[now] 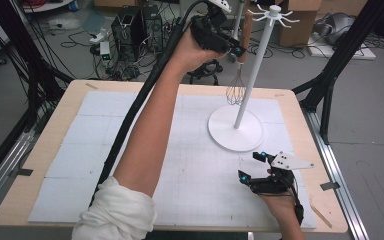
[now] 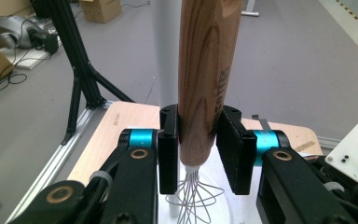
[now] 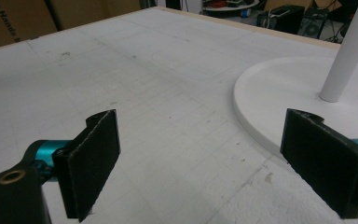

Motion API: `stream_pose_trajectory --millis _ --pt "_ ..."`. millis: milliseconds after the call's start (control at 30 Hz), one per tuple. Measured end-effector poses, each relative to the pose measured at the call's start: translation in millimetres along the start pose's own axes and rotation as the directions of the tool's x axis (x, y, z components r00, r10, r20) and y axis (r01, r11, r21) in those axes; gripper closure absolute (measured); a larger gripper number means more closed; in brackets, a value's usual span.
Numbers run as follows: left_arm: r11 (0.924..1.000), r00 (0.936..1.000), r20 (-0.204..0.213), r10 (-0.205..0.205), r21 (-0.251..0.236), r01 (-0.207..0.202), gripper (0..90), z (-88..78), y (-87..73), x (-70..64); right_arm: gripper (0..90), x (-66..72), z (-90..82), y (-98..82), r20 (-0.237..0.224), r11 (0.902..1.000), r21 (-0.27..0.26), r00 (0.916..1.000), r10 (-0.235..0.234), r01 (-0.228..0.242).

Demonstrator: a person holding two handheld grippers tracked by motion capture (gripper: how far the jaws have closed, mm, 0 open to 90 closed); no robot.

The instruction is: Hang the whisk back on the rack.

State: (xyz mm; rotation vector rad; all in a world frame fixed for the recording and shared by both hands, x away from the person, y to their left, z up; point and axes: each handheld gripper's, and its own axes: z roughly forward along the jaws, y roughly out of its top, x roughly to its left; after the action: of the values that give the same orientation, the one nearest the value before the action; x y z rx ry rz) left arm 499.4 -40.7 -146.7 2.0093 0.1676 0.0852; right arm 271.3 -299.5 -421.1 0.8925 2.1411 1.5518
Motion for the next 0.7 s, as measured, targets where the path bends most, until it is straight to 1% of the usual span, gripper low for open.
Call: stream_pose_trajectory --millis 67,200,433,600,700 --pt "1.0 1.0 0.008 0.001 0.006 -0.001 70.5 1.0 0.6 -0.2 11.0 0.0 0.1 0.0 0.0 1.0 -0.001 1.0 -0.003 0.003" --pt "0.9999 1.0 0.001 0.008 0.007 -0.008 70.5 2.5 3.0 -1.8 11.0 -0.1 -0.1 -0.1 0.0 1.0 -0.001 1.0 -0.003 0.003" --pt "0.9997 0.9999 0.004 0.015 0.018 -0.015 70.4 5.8 9.3 -3.0 11.0 -0.2 -0.9 -0.1 -0.001 1.0 -0.003 1.0 -0.003 0.003" --pt "0.999 1.0 -0.002 0.002 0.044 -0.002 70.5 10.7 6.9 -1.2 11.0 -0.4 -0.9 -0.1 -0.001 1.0 -0.004 1.0 -0.003 0.003" --pt "0.9991 1.0 0.004 -0.002 0.043 0.002 70.4 12.1 6.2 -0.4 11.0 -0.2 -1.1 -0.3 -0.002 1.0 -0.002 1.0 -0.002 0.002"
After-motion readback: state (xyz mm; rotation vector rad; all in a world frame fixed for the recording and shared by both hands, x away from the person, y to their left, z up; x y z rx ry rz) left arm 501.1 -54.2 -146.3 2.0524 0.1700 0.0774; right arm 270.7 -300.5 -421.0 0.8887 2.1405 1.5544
